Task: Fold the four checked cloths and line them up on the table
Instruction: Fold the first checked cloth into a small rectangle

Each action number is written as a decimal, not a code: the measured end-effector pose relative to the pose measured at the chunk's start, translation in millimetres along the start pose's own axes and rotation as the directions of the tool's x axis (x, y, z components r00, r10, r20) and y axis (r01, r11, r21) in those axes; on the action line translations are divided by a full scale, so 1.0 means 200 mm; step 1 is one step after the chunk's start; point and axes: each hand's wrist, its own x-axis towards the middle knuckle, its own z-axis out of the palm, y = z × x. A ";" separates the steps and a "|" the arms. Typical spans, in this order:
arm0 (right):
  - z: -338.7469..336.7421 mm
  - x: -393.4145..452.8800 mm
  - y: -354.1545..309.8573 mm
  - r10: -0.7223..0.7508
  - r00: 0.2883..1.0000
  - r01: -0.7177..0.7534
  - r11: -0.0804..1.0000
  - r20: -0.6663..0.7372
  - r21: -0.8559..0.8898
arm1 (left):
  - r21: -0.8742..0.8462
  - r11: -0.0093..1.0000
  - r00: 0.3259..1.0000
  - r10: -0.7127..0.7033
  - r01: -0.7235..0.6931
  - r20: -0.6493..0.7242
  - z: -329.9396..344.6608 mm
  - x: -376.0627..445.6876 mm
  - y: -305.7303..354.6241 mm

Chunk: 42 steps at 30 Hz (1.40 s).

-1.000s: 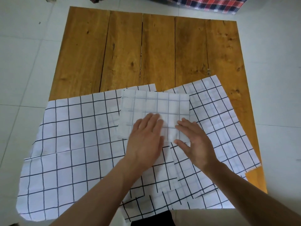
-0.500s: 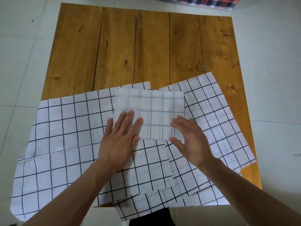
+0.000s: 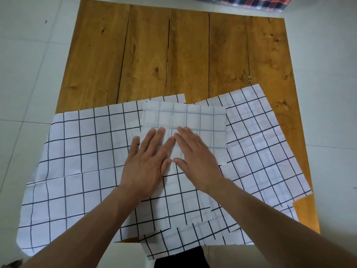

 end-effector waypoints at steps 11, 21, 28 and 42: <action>-0.04 -0.23 0.28 0.073 0.993 -0.077 0.996 -0.091 -0.044 | -0.006 0.997 0.997 -0.071 0.071 0.026 -0.03 -0.08 -0.11; -0.10 -0.32 0.39 0.107 0.990 -0.104 0.994 -0.095 0.027 | -0.141 0.969 0.979 -0.202 0.203 0.022 -0.07 -0.14 -0.20; -0.18 -0.32 0.47 0.069 0.998 -0.069 0.998 -0.003 0.000 | -0.158 0.973 0.985 -0.172 0.168 -0.009 -0.13 -0.10 -0.18; -0.20 -0.18 0.14 0.244 0.970 -0.238 0.960 -0.023 0.145 | 0.012 0.978 0.976 0.205 -0.206 0.069 -0.24 0.03 -0.07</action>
